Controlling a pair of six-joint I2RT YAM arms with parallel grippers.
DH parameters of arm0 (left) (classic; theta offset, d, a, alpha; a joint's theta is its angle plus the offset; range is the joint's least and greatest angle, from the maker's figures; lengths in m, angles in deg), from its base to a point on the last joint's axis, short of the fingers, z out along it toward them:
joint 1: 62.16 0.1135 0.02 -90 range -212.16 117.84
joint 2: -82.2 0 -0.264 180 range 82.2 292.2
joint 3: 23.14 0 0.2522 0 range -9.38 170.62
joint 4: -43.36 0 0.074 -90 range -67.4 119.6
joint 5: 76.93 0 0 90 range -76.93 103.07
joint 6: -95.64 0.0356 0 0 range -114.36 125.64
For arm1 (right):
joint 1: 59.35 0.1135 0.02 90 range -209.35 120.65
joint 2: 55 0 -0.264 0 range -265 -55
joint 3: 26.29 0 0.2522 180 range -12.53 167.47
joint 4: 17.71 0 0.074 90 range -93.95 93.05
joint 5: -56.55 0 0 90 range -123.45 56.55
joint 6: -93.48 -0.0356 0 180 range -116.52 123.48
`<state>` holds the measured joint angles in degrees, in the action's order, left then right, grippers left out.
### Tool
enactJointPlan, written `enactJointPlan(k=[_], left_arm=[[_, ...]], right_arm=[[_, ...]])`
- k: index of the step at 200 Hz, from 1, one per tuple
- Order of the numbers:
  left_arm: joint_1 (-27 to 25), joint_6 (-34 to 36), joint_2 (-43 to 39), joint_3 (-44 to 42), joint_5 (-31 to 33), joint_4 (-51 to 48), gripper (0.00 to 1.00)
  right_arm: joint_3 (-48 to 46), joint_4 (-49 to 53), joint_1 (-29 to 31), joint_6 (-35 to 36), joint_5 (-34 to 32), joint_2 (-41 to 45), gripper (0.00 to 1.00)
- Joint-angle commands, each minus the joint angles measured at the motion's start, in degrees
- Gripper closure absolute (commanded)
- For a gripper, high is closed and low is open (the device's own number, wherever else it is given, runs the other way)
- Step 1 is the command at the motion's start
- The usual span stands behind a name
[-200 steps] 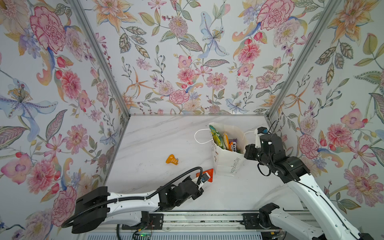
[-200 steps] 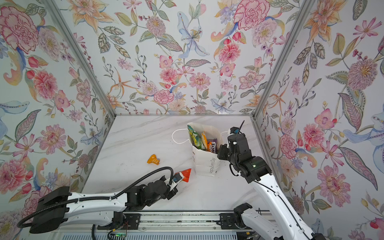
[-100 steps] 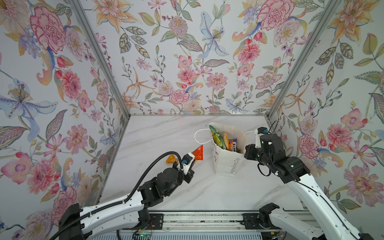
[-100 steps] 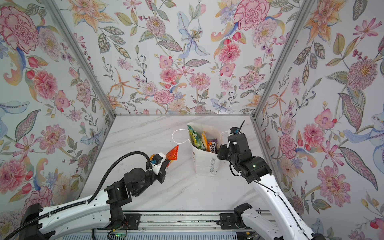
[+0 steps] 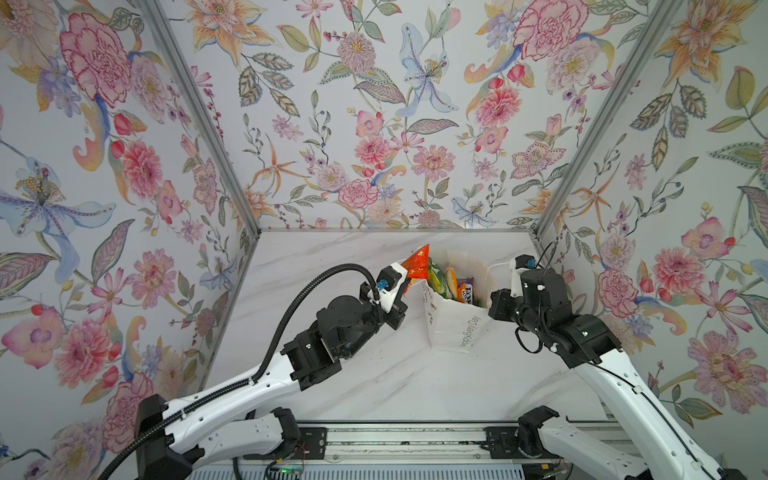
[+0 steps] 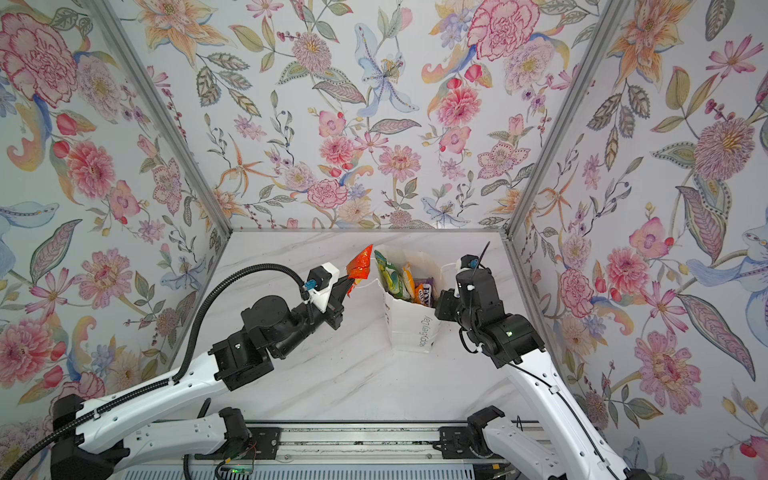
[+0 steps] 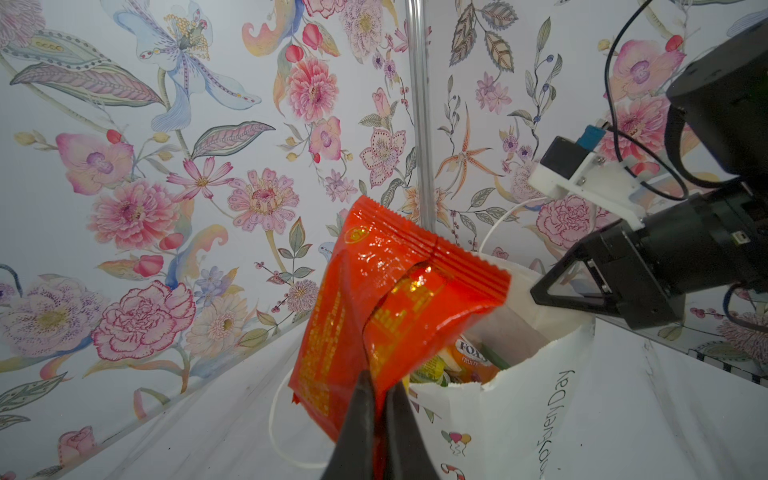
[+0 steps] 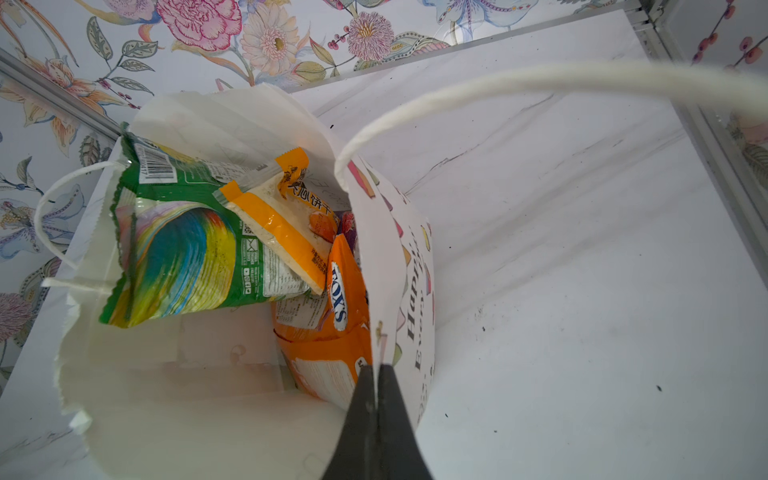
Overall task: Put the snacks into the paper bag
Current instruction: 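Lift the red snack packet with the left gripper over the paper bag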
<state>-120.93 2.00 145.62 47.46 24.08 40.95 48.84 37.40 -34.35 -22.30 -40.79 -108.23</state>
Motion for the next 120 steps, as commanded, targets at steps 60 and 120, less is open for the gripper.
enactJointPlan(k=[60,120], left_arm=[[0.16,-4.86,14.94,17.24,-9.61,-7.37,1.0],[-0.23,-5.01,24.16,27.16,-10.36,-16.82,1.0]], right_arm=[[0.34,-1.34,-0.41,0.39,-0.09,1.31,1.0],[-0.06,-1.36,-0.45,0.31,-0.14,1.49,1.0]])
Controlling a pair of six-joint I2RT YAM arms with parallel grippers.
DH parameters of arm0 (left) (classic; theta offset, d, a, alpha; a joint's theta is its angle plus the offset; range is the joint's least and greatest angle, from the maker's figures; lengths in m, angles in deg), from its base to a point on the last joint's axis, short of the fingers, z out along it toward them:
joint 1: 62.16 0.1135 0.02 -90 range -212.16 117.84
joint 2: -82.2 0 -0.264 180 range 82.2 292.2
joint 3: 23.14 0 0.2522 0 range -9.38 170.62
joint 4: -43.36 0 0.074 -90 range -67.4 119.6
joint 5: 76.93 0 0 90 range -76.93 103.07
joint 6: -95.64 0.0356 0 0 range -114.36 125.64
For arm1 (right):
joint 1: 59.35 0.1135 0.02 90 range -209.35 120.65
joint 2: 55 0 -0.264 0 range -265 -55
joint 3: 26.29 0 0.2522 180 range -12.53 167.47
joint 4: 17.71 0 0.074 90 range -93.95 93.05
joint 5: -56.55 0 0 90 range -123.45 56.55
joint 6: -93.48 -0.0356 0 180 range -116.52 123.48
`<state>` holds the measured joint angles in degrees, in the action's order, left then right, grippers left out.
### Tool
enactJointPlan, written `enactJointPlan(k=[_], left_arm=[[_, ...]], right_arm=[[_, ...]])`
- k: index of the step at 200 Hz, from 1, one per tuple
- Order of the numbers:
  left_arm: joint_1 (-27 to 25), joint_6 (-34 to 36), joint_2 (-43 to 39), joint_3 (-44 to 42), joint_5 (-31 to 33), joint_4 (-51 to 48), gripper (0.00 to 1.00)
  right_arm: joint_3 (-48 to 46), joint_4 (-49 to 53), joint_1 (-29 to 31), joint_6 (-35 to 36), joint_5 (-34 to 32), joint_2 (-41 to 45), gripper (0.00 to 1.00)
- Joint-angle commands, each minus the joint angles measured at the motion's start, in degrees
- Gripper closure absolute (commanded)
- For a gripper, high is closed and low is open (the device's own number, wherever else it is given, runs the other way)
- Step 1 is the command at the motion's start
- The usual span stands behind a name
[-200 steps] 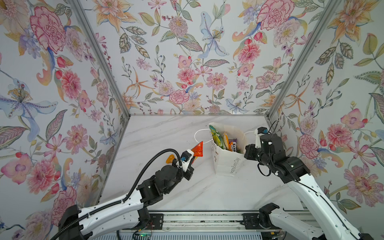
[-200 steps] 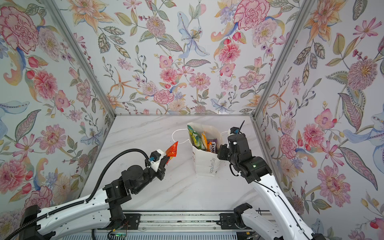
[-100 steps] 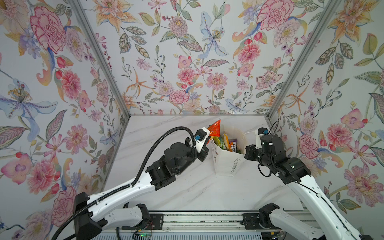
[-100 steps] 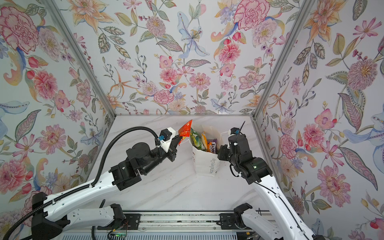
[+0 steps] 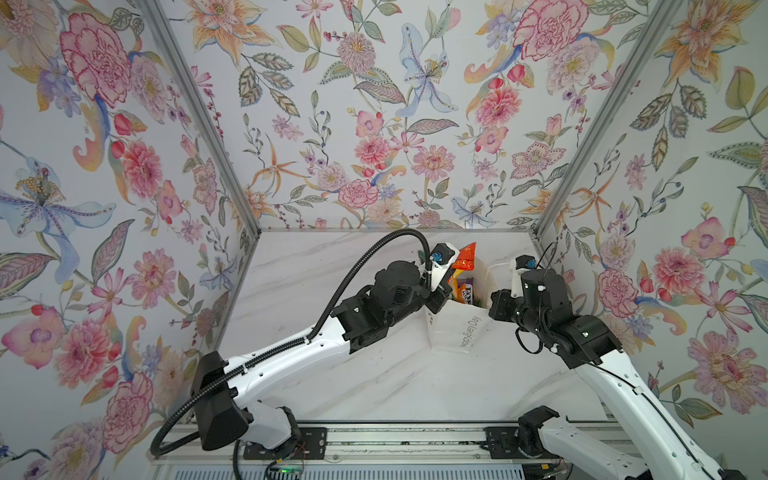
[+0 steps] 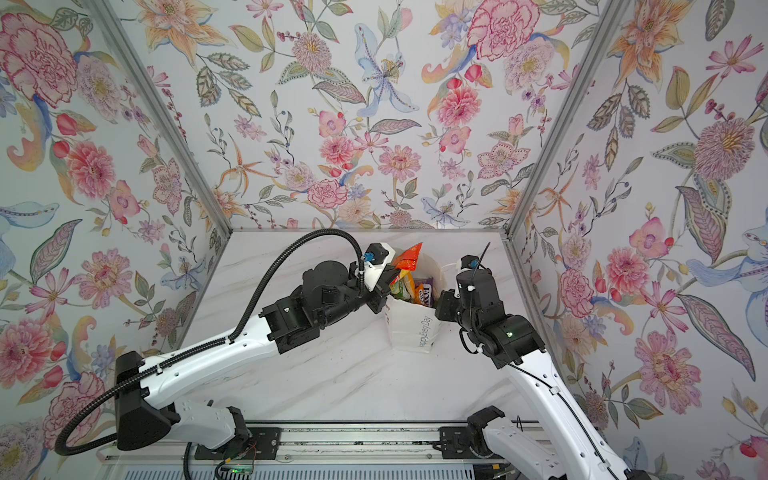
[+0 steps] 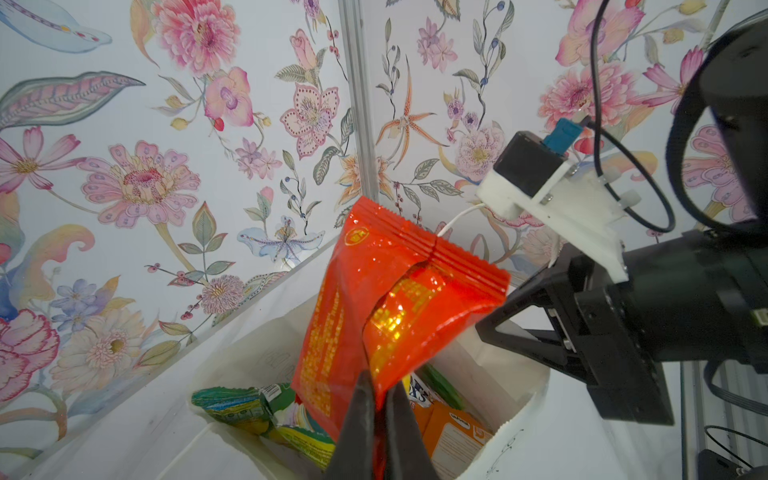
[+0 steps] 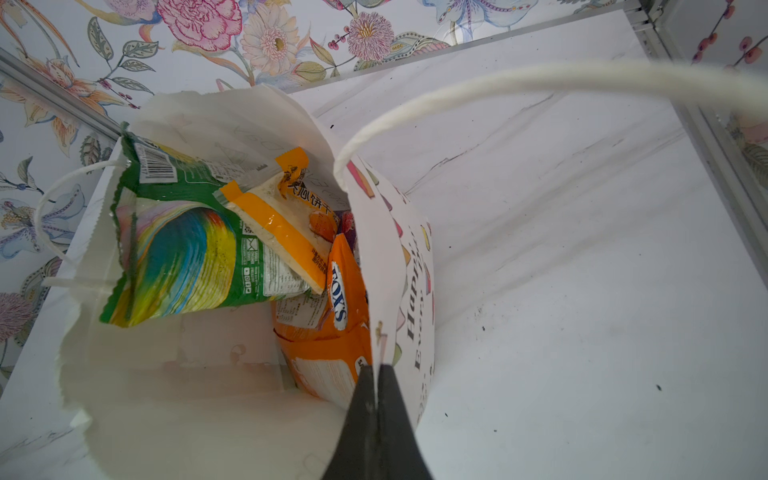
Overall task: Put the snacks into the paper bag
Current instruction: 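Lower the red snack packet into the bag and open the left gripper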
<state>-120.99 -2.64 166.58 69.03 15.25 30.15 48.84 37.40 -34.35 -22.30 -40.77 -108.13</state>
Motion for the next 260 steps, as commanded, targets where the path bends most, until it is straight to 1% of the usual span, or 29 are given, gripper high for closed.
enactJointPlan(k=[1,33,89,115,174,190,228,260], left_arm=[[-0.2,-0.36,3.4,5.68,-1.45,-6.32,1.0],[-0.2,0.88,9.06,11.65,-0.41,-13.24,1.0],[-0.32,1.48,14.15,16.78,-0.6,-18.54,1.0],[-0.35,1.57,15.26,18.21,-0.49,-19.82,1.0],[-0.27,1.89,15.21,17.95,-1.3,-20.24,1.0],[-0.46,2.76,14.52,17.09,-2.19,-19.91,0.93],[-0.54,3.0,11.35,13.77,-2.18,-16.96,0.69],[-0.53,2.87,9.41,11.93,-1.34,-15.13,0.62]], right_arm=[[-0.04,-1.4,-0.42,0.3,-0.21,1.37,1.0],[-0.21,-1.35,-0.47,0.29,-0.34,1.49,1.0],[-0.46,-1.35,-0.43,0.19,-0.42,1.78,1.0],[-0.53,-1.32,-0.42,0.22,-0.45,1.82,1.0],[-0.63,-1.32,-0.5,0.2,-0.51,1.99,1.0],[-0.54,-1.35,-0.48,0.24,-0.51,1.91,1.0],[-0.25,-1.35,-0.43,0.19,-0.34,1.64,1.0],[0.07,-1.3,-0.46,0.22,-0.25,1.45,1.0]])
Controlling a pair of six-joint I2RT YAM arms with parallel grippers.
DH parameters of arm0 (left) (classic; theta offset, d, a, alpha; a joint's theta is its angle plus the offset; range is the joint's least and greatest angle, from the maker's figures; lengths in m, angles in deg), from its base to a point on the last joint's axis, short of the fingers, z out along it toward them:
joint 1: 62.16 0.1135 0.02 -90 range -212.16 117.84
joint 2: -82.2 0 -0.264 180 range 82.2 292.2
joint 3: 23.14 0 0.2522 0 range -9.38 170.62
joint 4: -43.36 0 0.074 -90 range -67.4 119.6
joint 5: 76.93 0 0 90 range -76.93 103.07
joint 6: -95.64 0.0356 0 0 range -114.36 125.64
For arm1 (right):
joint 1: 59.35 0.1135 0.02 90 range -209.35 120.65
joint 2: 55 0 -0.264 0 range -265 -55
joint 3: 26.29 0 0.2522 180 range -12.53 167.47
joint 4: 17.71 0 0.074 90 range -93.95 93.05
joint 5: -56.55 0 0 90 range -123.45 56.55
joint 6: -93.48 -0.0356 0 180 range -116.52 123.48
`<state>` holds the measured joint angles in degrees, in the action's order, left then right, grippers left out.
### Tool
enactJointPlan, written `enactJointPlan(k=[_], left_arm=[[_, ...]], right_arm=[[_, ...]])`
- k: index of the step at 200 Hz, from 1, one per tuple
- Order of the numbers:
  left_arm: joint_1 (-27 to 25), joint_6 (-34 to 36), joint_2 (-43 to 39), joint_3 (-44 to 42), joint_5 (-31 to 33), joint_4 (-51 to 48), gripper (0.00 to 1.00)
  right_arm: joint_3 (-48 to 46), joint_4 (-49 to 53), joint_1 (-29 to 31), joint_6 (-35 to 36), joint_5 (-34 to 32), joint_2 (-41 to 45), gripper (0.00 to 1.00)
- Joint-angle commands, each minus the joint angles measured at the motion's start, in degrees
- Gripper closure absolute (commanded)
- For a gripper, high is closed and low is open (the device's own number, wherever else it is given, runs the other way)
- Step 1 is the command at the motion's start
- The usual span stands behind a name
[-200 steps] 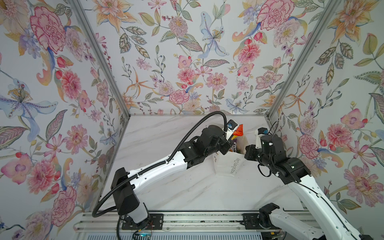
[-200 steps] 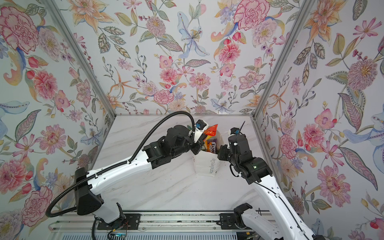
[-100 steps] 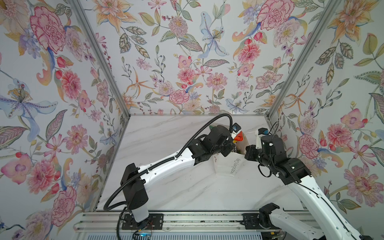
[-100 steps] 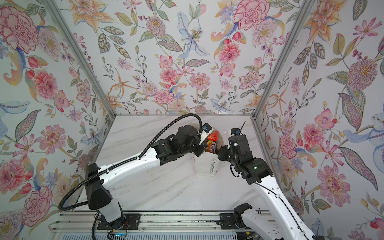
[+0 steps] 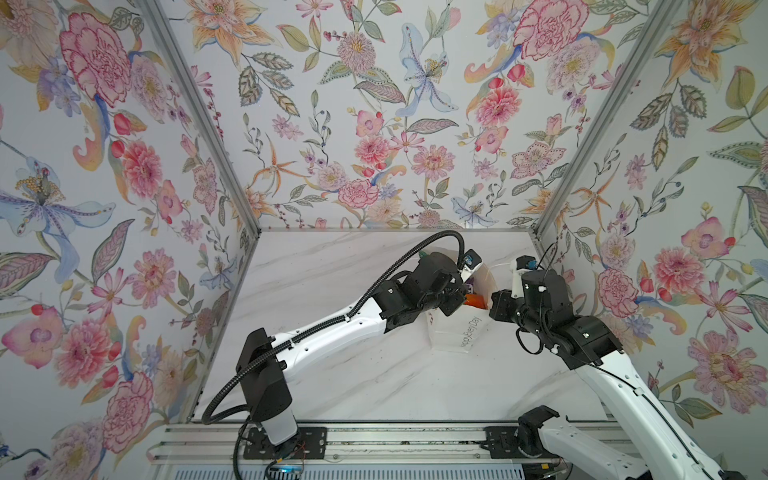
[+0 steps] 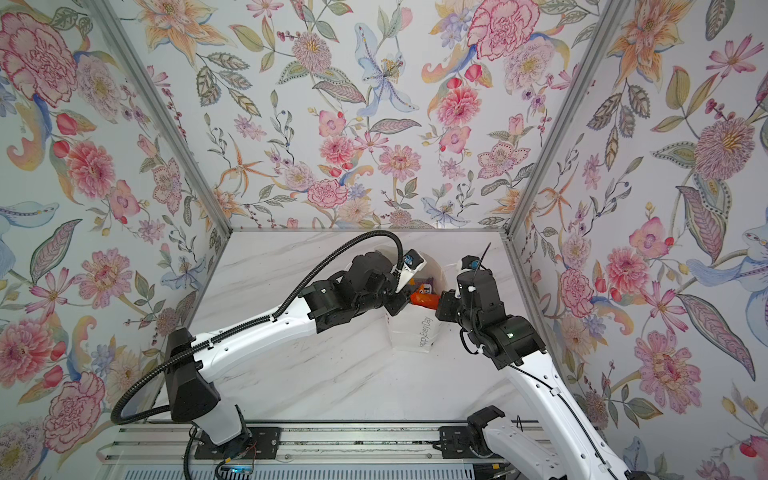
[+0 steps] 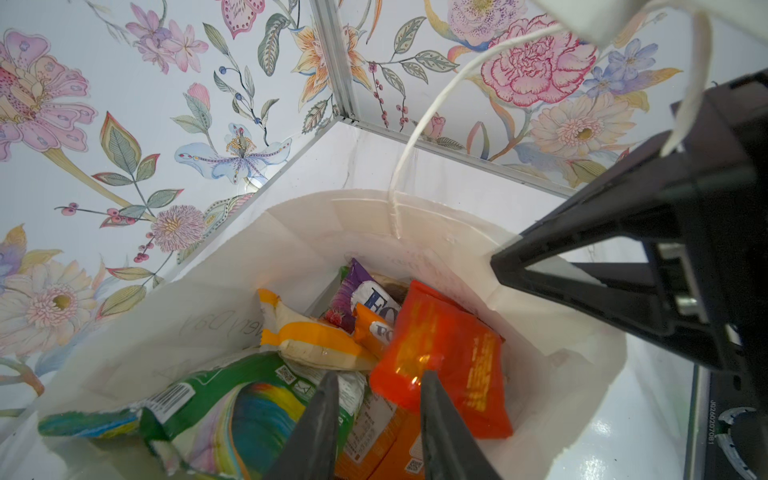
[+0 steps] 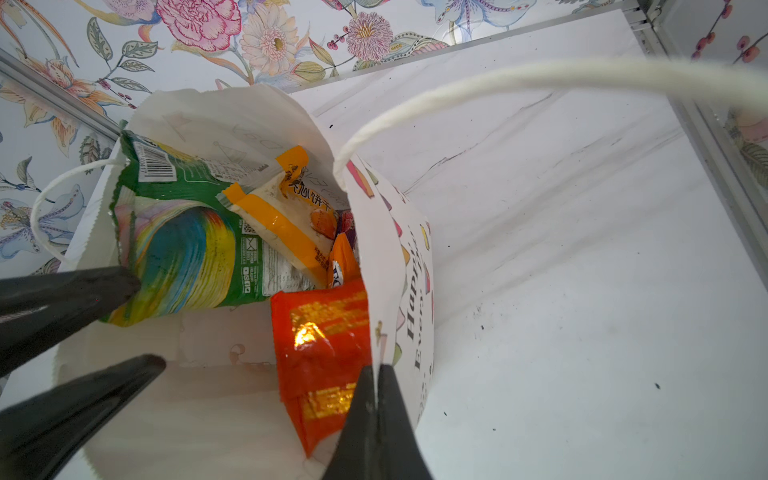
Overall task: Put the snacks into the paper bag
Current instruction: 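Lower the red snack packet into the bag and open the left gripper, then raise the left gripper out of the bag toward the orange candy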
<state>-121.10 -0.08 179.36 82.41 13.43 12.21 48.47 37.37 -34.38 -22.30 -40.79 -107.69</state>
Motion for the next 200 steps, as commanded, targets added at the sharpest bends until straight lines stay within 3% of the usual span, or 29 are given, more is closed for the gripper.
enactJointPlan(k=[1,45,81,104,129,153,200], left_arm=[[-0.41,0.29,-3.47,-1.53,0.54,2.89,0.62],[-0.53,-0.14,-7.16,-5.37,4.77,5.99,0.55],[0.04,0.27,-18.19,-14.27,6.65,13.03,0.43],[1.24,0.08,-24.08,-19.8,11.72,15.77,0.34],[2.62,-0.75,-31.18,-26.95,19.0,19.32,0.19],[5.46,-3.46,-37.56,-32.76,22.69,20.33,0.12],[14.58,-15.05,-43.5,-37.61,27.33,11.05,0.06]], right_arm=[[0.44,-1.31,-0.44,0.21,-0.23,1.05,1.0],[0.7,-1.33,-0.45,0.46,-0.29,1.01,1.0],[0.88,-1.31,-0.45,0.64,-0.32,0.92,1.0],[1.05,-1.33,-0.47,0.73,-0.31,0.66,1.0],[1.37,-1.32,-0.58,0.99,-0.33,0.32,1.0],[1.5,-1.33,-0.58,1.05,-0.32,0.22,1.0],[1.22,-1.33,-0.71,0.69,-0.05,-0.21,1.0]])
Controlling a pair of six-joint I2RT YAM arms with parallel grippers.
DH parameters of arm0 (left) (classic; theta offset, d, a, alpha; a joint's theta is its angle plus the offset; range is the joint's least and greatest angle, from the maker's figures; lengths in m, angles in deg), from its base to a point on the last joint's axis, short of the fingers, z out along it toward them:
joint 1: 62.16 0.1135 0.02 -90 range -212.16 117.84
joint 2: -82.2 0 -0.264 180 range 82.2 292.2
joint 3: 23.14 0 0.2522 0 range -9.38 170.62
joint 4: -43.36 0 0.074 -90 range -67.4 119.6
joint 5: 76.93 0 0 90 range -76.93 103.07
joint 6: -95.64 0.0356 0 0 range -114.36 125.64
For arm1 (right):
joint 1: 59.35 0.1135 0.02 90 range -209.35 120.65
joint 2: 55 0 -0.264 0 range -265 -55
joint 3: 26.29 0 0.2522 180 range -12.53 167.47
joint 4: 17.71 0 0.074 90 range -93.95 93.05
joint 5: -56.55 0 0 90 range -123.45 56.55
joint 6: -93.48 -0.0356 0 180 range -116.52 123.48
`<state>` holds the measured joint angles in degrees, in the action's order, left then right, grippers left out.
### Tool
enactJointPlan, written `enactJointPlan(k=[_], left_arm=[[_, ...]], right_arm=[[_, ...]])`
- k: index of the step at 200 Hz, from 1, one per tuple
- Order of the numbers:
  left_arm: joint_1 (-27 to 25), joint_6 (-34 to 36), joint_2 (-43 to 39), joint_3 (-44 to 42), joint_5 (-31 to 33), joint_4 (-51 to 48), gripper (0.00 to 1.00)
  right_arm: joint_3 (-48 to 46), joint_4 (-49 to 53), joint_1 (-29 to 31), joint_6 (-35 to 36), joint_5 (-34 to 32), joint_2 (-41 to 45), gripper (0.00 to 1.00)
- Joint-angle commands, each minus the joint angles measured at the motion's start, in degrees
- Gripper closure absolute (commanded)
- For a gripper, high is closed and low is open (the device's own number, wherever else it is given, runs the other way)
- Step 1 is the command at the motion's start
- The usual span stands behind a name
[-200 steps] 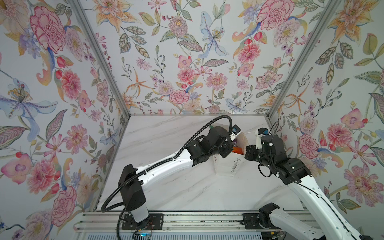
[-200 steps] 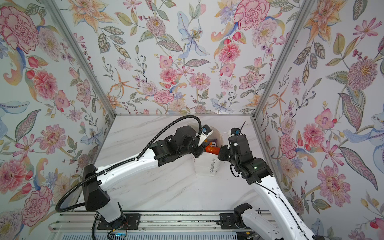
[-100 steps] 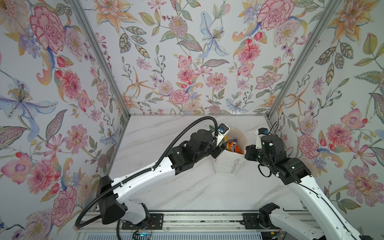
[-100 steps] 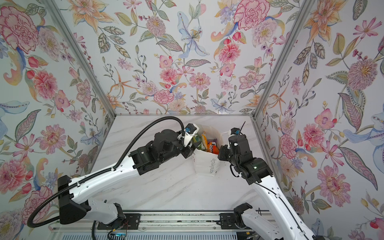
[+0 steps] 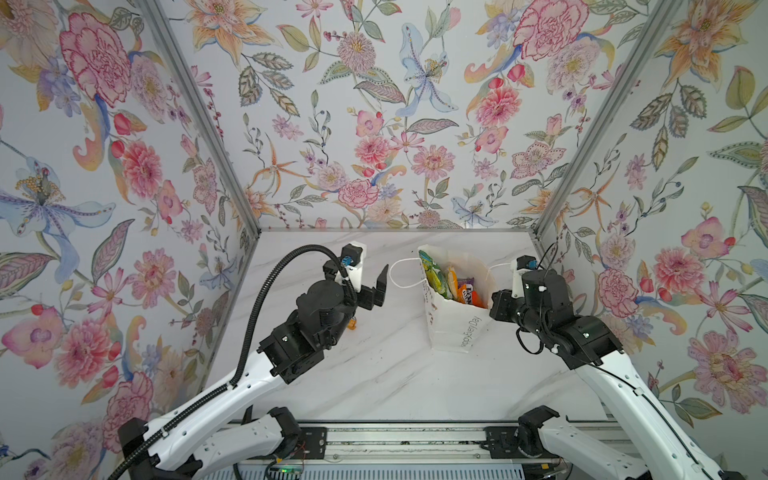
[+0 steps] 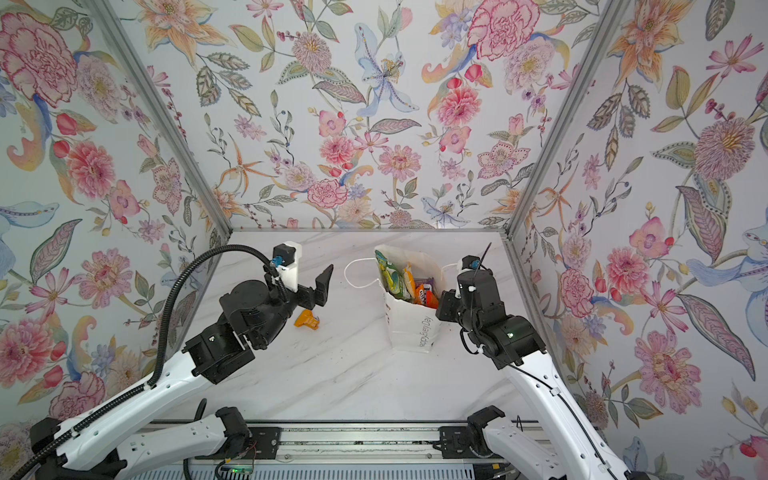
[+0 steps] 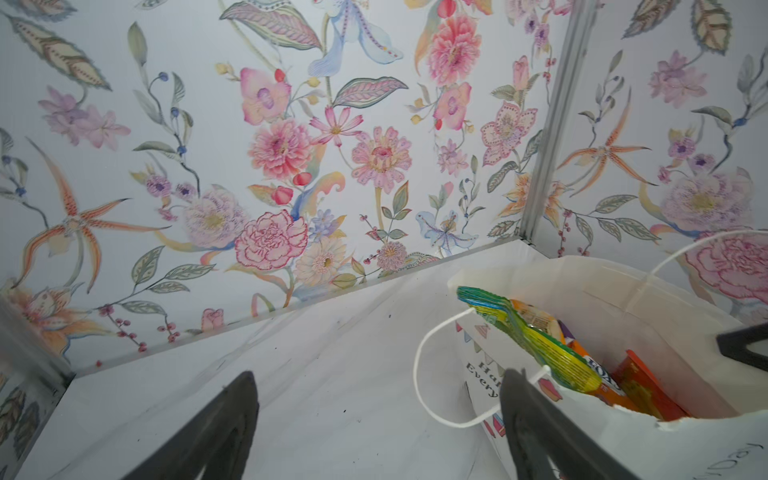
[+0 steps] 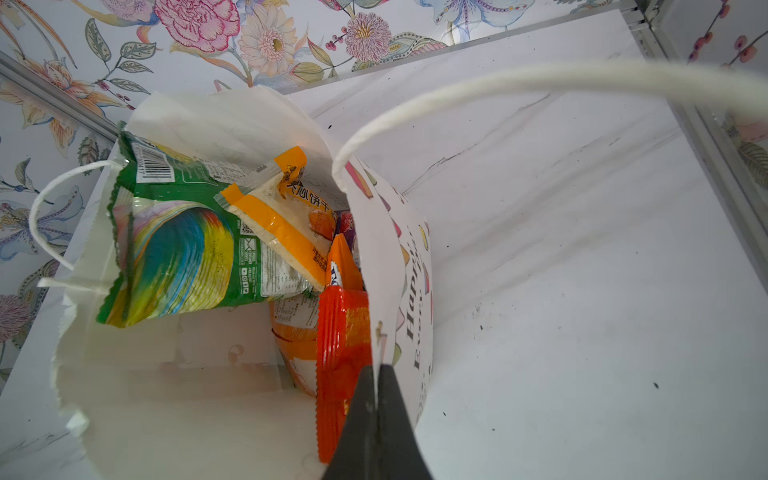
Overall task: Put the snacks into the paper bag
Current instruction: 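Raise the left gripper out of the bag toward the orange candy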
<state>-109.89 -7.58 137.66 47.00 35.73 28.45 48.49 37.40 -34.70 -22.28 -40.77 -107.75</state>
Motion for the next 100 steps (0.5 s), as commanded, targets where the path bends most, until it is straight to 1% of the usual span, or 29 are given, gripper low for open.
enactJointPlan(k=[1,15,42,52,67,100], left_arm=[[3.57,-7.94,-1.78,-2.18,5.25,-5.54,0.06],[6.77,-12.96,-1.32,-2.41,7.01,-10.71,0.06],[13.12,-20.98,0.28,-4.59,2.89,-16.33,0.04],[14.71,-23.36,0.71,-6.08,1.49,-16.61,0.03],[16.27,-28.2,1.26,-8.79,1.6,-16.65,0.02],[18.69,-35.84,3.19,-15.64,-1.67,-13.32,0.01]], right_arm=[[1.21,-1.35,-0.38,0.69,-0.03,-0.11,1.0],[1.38,-1.39,-0.3,0.51,0.12,-0.16,1.0],[1.15,-1.44,-0.22,0.49,-0.13,0.09,1.0],[0.99,-1.41,-0.28,0.49,-0.07,0.19,1.0],[0.75,-1.42,-0.15,0.37,0.01,0.53,1.0],[0.34,-1.35,-0.13,0.34,0.0,1.29,1.0]])
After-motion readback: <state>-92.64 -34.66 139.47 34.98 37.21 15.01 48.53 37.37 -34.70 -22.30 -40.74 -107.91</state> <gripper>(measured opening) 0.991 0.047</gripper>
